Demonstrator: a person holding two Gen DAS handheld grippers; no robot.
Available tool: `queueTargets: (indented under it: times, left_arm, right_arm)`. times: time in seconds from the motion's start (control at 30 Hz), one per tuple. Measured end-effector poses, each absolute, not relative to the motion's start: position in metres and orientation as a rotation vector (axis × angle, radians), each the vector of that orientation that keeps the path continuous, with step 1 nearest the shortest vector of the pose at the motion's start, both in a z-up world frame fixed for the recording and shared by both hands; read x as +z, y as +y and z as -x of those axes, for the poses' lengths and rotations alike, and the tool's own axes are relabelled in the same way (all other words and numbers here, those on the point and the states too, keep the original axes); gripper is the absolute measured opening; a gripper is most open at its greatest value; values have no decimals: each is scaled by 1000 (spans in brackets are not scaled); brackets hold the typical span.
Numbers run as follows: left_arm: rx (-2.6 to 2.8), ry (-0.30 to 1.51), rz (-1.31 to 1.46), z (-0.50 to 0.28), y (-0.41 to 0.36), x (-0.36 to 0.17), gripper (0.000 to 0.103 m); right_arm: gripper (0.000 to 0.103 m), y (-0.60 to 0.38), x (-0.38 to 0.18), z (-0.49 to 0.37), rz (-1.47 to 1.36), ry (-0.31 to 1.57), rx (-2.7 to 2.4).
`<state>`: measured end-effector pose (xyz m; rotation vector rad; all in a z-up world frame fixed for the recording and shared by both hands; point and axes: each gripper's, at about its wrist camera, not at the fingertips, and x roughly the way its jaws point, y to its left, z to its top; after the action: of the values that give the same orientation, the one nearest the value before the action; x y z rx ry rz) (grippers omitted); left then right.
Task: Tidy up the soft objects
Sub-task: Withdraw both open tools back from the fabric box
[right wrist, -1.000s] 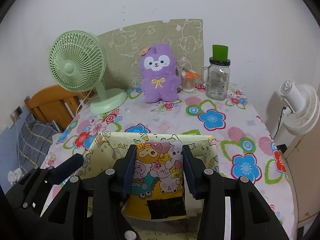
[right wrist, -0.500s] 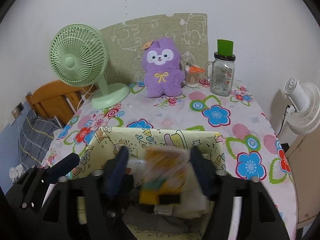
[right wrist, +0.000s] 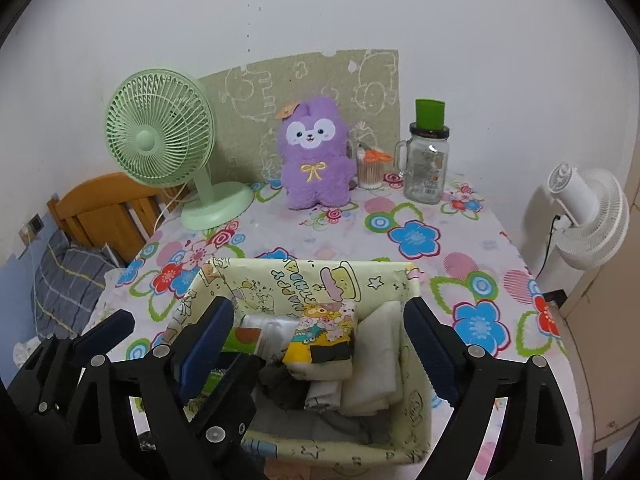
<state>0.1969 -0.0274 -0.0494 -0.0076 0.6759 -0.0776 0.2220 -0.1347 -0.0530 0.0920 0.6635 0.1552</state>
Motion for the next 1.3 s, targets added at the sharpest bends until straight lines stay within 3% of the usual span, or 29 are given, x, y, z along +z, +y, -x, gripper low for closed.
queueTargets:
  times: [0.5,1.3]
  left_arm:
    - [-83,612,-8,-158,-35,-28,101]
    - [-81,544,-17,-102,-40,-13,101]
  right_arm:
    - [99,-146,-32,-178,-89,596,118]
    - [99,-149,-17,-117,-71,541,101]
